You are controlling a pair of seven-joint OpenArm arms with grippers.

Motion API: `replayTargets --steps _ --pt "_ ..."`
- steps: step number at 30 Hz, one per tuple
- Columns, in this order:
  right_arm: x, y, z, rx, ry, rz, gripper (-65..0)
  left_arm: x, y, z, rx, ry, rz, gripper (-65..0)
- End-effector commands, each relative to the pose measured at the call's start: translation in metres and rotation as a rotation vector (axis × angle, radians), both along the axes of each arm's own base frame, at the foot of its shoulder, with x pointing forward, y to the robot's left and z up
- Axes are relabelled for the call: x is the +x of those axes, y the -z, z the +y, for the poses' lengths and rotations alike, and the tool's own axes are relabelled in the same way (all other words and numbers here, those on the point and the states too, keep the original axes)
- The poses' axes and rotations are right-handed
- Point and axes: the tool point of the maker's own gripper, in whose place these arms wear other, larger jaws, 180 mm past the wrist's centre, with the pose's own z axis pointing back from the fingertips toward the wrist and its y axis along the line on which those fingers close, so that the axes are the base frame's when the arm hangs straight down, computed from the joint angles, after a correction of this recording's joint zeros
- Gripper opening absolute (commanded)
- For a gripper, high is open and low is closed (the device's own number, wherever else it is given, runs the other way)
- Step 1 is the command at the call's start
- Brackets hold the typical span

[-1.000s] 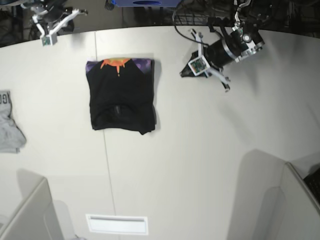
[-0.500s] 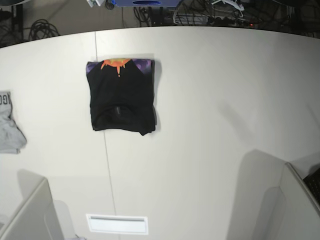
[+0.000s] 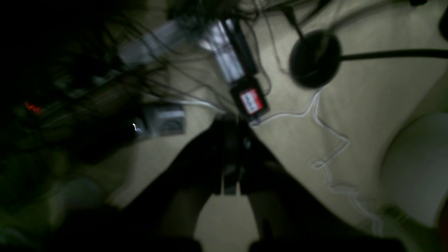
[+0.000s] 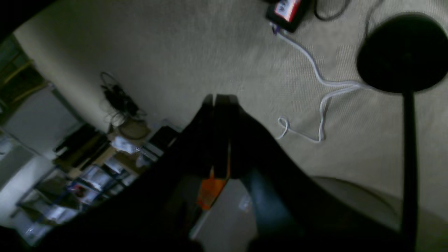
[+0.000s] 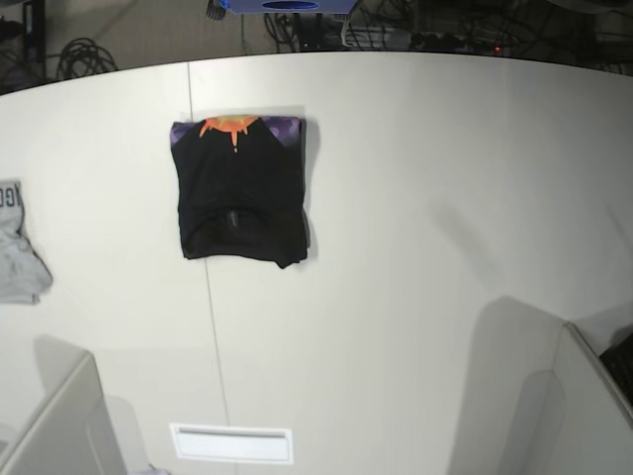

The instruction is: Fold the T-shirt properly

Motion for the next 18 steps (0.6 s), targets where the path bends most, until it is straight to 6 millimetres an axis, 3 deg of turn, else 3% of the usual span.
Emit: replayTargets --steps 1,2,3,4,5,7,10,13,18 --pt "-0.012 0.004 -0.014 -0.061 -0.024 -0.018 -65.0 -0.008 0.007 -0.003 -0.002 -0.013 0.047 -65.0" --pt "-0.01 0.01 -0.023 -0.113 -0.052 -0.08 -65.0 -0.014 0.012 -0.001 0.013 -0.018 0.104 -65.0" --pt "-0.007 0.014 -0.032 -0.157 -0.076 -0.137 -65.0 -0.008 0.016 -0.005 0.015 -0.023 0.122 -65.0" --pt "0.002 0.017 -0.036 -0.186 -0.09 -0.201 -65.0 0.025 0.023 -0.016 -0.007 -0.021 0.063 -65.0" --pt "0.009 0.019 -0.039 -0.21 -0.104 -0.246 -65.0 0.043 0.025 -0.021 -0.018 -0.019 0.028 -65.0" --pt "0.014 0.02 -0.038 -0.223 -0.104 -0.265 -65.0 0.043 0.025 -0.021 -0.015 -0.02 0.032 -65.0" --pt "0.023 0.023 -0.043 -0.253 -0.044 -0.268 -65.0 0.02 0.021 -0.022 -0.017 -0.025 0.061 -65.0" --pt "0.032 0.024 -0.049 -0.288 0.033 -0.271 -65.0 0.029 0.02 -0.026 -0.034 -0.018 0.018 -65.0" --pt "0.044 0.027 -0.058 -0.342 0.144 -0.269 -65.0 0.029 0.019 -0.009 -0.01 -0.025 0.011 -65.0"
